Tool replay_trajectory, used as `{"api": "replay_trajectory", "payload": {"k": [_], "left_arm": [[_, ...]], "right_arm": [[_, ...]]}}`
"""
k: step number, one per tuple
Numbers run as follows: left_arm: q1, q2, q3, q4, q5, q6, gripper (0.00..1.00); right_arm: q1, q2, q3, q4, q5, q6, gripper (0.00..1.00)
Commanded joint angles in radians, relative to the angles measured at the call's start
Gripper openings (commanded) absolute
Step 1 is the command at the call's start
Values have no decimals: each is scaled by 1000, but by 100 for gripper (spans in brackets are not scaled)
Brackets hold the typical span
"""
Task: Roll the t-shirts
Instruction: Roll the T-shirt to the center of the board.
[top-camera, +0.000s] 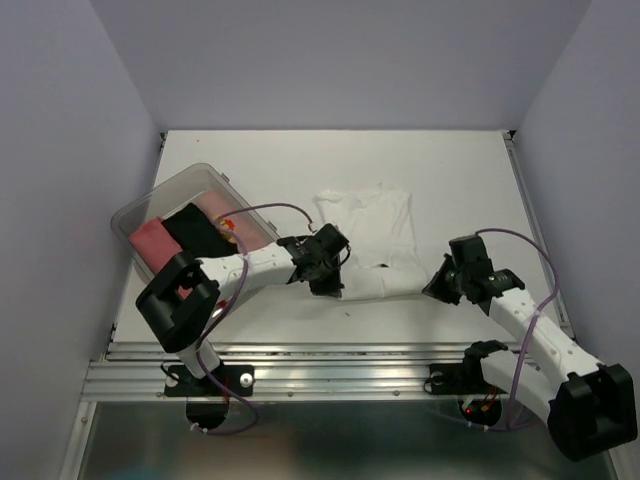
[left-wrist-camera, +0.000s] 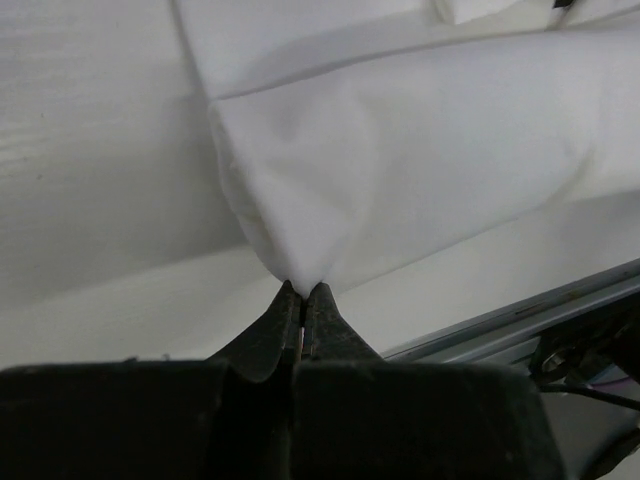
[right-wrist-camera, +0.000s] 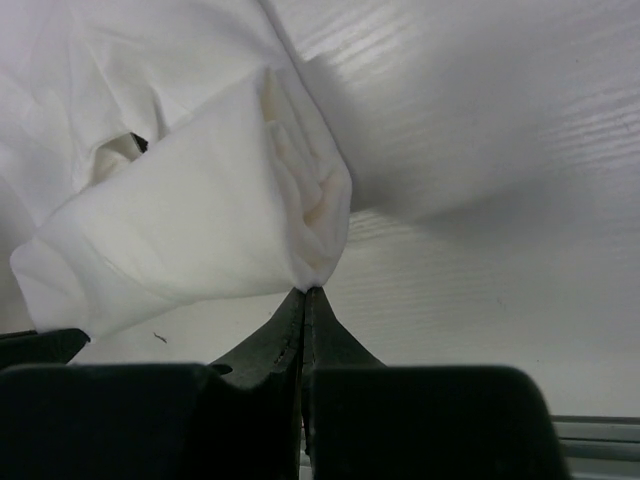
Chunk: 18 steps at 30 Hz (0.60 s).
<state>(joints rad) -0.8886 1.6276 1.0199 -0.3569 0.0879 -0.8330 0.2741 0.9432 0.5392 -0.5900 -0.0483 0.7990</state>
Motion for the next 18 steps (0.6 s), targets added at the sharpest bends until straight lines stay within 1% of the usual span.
{"api": "replay_trajectory", "payload": {"k": [1,8,13,18], "left_arm": [[-55,-86,-79,-27,6,-46,0],[-67,-193,-158,-66,7,-66,0],[-65,-209,-142,-82,24,-63,0],[-59,-195,-95,-100,19,-57,0]], "right_arm": [[-6,-84,-15,-109,-50,32,1],[-6,-124,31,-232,-31,51,1],[-6,-110,76,-232,-24,51,1],[-6,-61,126,-222,13,26,1]]}}
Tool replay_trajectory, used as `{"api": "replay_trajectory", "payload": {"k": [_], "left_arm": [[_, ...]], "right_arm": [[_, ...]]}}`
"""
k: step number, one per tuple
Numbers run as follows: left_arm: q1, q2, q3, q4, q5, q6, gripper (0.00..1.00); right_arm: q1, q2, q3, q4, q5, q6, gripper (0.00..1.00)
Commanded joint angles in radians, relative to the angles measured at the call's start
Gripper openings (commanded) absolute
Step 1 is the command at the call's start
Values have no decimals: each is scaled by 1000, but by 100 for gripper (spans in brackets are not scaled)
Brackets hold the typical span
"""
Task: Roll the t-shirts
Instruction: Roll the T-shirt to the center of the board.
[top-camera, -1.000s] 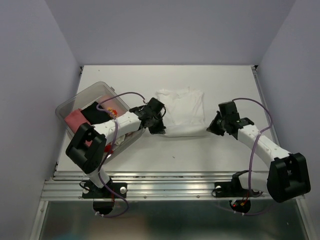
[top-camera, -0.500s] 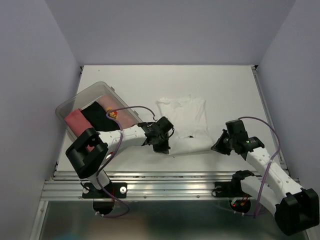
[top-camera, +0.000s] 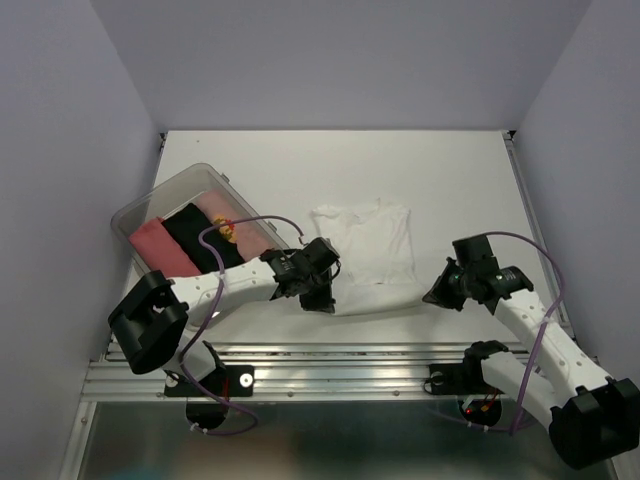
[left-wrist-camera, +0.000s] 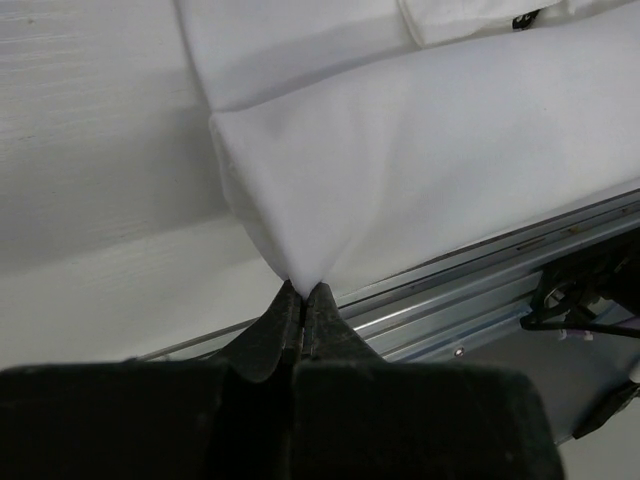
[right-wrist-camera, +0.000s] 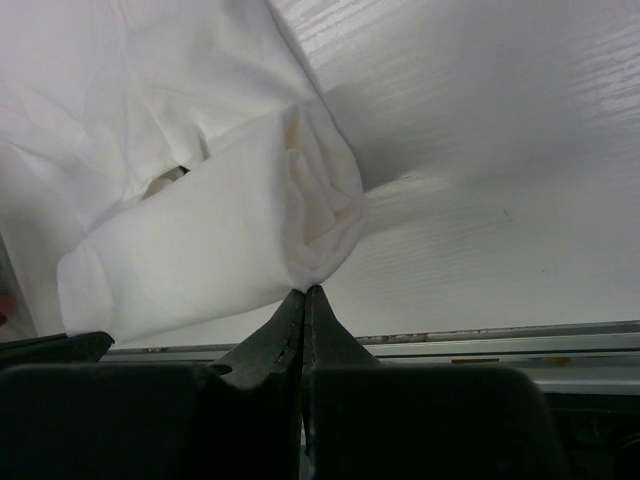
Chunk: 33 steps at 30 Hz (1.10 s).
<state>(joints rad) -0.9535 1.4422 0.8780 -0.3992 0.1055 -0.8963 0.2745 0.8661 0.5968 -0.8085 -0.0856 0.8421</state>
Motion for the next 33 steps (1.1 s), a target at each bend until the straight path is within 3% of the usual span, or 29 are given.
{"api": "replay_trajectory", "payload": {"k": [1,20,33], "left_arm": [[10,-8,52,-59,2,8,0],[157,59,137,-43,34,80,0],[248,196,220,-17,65,215,0]], "right_arm": [[-6,23,83,0,56,-18,1],[-6,209,213,132,141,-74,1],[-6,502,353,261,152,-178,7]]}}
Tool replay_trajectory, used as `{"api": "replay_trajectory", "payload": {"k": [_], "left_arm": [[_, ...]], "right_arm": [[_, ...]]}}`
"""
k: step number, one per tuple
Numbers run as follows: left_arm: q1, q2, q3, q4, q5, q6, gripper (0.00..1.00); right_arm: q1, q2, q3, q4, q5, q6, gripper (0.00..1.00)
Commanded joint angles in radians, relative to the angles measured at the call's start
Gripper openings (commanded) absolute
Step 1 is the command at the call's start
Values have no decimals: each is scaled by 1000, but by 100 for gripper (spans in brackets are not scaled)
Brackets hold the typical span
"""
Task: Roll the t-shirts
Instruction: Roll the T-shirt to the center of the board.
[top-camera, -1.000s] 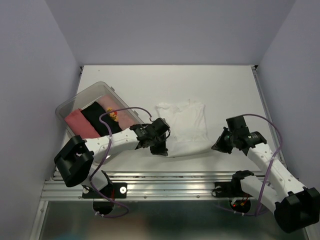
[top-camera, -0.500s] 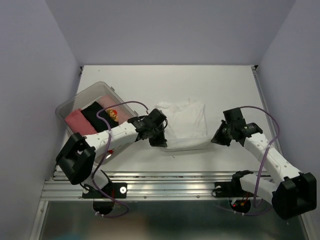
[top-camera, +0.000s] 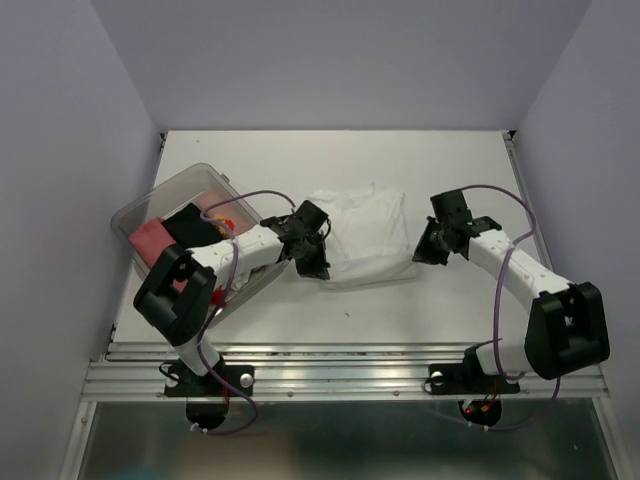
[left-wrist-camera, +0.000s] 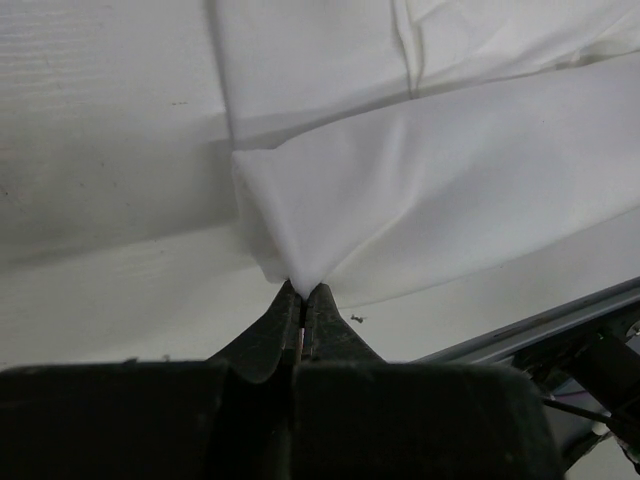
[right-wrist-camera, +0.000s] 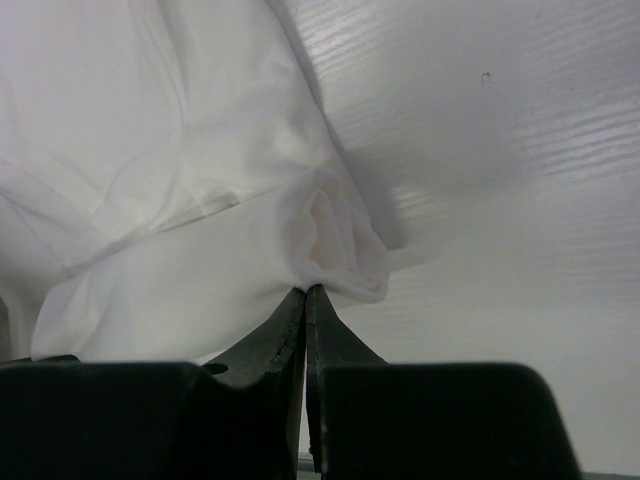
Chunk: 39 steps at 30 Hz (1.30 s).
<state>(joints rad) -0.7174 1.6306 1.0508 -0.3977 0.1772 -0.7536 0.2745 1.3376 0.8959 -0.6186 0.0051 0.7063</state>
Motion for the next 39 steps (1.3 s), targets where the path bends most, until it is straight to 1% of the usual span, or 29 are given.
{"api": "replay_trajectory", "payload": {"k": [1,3,4,6,7,8,9,10,11,13,15,16,19,20,21,22,23,24,25,26,28,29,30,33,36,39], "left_arm": [[12,6,49,-15,-11,74,0],[10,-18,25,-1,-2,74,0],[10,-32,9,19,11,73,0],[10,-75,-47,31,25,71,0],[6,-104,-67,39,40,68,9],[4,-119,-107,39,47,66,18],[1,-135,-126,39,60,62,28],[-2,-150,-141,33,68,60,48],[-11,-184,-158,23,71,60,55],[-20,-218,-156,-24,55,60,66],[-30,-264,-124,-62,21,68,66],[-31,-276,-108,-88,9,76,66],[-31,-298,-26,-95,-30,89,63],[-30,-282,10,-80,-38,99,55],[-28,-266,35,-72,-44,100,46],[-28,-246,60,-61,-48,105,25],[-27,-189,89,-56,-51,115,13],[-27,-155,150,-56,-74,117,3],[-25,-122,181,-55,-82,119,0],[-24,-47,211,-50,-90,125,0],[-13,30,302,-47,-96,132,0],[-10,104,333,-46,-100,137,0],[-7,139,388,-44,-108,138,0],[7,247,472,-49,-148,145,0],[16,308,502,-47,-166,148,0],[18,344,480,-43,-166,151,0]], "right_arm": [[-6,35,52,71,59,-47,6],[-6,14,31,72,38,-57,6],[-6,-3,-9,80,24,-67,6],[-6,-60,-52,82,-43,-109,11],[-6,-78,-95,74,-65,-122,26],[-6,-112,-112,59,-91,-139,39],[-6,-129,-127,42,-97,-145,48],[-6,-147,-138,4,-97,-149,57],[-6,-169,-158,-7,-103,-136,59],[-6,-233,-161,-19,-116,-113,59],[-6,-259,-134,-35,-88,-96,58],[-6,-264,-121,-36,-76,-94,55],[-6,-243,-72,8,-56,-97,37],[-6,-201,-55,20,-54,-99,23],[-6,-180,-28,34,-53,-103,19],[-6,-155,-16,74,-48,-102,12],[-6,-106,-2,94,-45,-103,10],[-6,-79,14,109,-54,-106,8],[-6,-49,44,143,-60,-107,6],[-6,-22,60,160,-69,-107,6],[-6,63,92,213,-106,-102,5],[-6,92,103,230,-114,-100,4],[5,145,115,240,-131,-96,3],[29,199,144,256,-149,-91,2],[64,227,132,273,-165,-84,2],[98,212,88,278,-162,-68,2]]}}
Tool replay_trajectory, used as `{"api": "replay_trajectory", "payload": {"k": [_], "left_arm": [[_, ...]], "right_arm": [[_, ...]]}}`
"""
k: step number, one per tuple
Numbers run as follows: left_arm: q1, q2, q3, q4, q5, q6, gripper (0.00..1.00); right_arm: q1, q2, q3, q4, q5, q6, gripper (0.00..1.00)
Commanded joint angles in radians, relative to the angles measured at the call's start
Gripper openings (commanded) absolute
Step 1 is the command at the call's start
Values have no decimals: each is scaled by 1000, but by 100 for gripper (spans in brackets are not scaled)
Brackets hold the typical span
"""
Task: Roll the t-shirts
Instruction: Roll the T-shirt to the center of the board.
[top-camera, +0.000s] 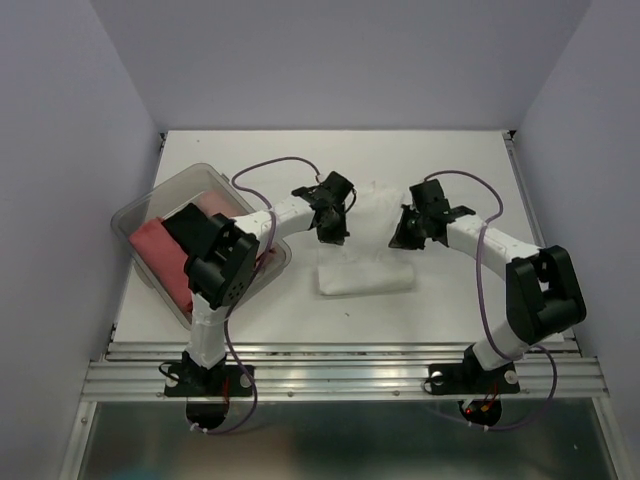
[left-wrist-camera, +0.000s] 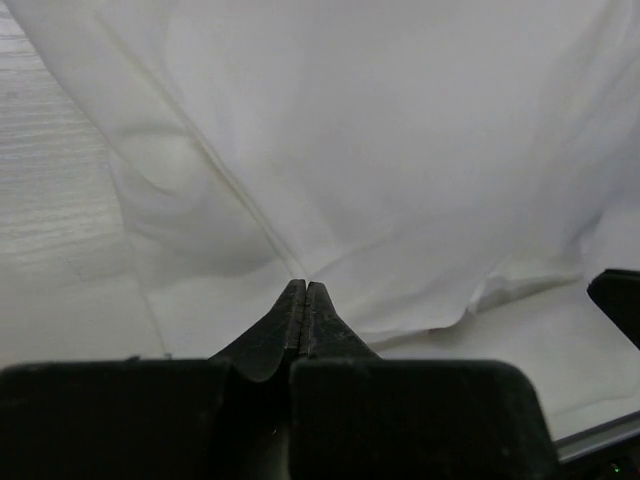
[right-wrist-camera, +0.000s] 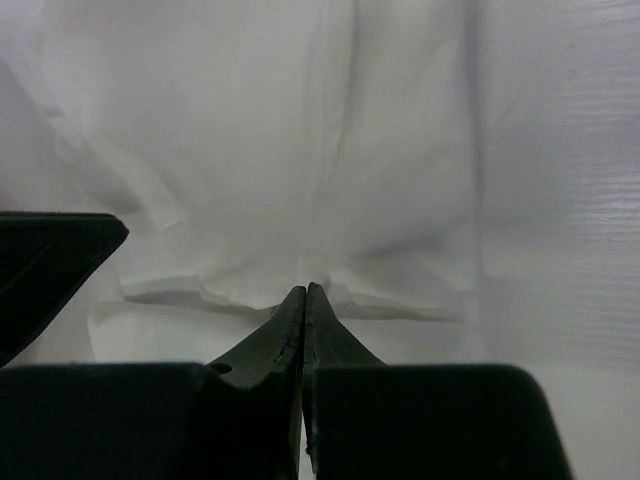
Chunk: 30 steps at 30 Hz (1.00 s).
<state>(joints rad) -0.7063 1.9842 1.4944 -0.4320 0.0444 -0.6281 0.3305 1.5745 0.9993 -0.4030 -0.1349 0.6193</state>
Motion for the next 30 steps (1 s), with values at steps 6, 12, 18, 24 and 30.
{"api": "replay_trajectory", "payload": {"k": [6,12,18,24,30], "left_arm": [[-2,-24,-130,82,40,11,0],[-99,-87,-284,118,83,-36,0],[-232,-142,-336,145,146,-107,0],[-254,-182,-286,101,152,-70,0],[-229,-183,-209,67,120,-39,0]], "right_arm": [[82,-82,-126,93,-29,45,2],[82,-216,-237,49,47,94,2],[82,-454,-234,-147,294,138,9],[82,-564,-225,-319,315,132,14],[82,-603,-306,-319,231,203,55]]}}
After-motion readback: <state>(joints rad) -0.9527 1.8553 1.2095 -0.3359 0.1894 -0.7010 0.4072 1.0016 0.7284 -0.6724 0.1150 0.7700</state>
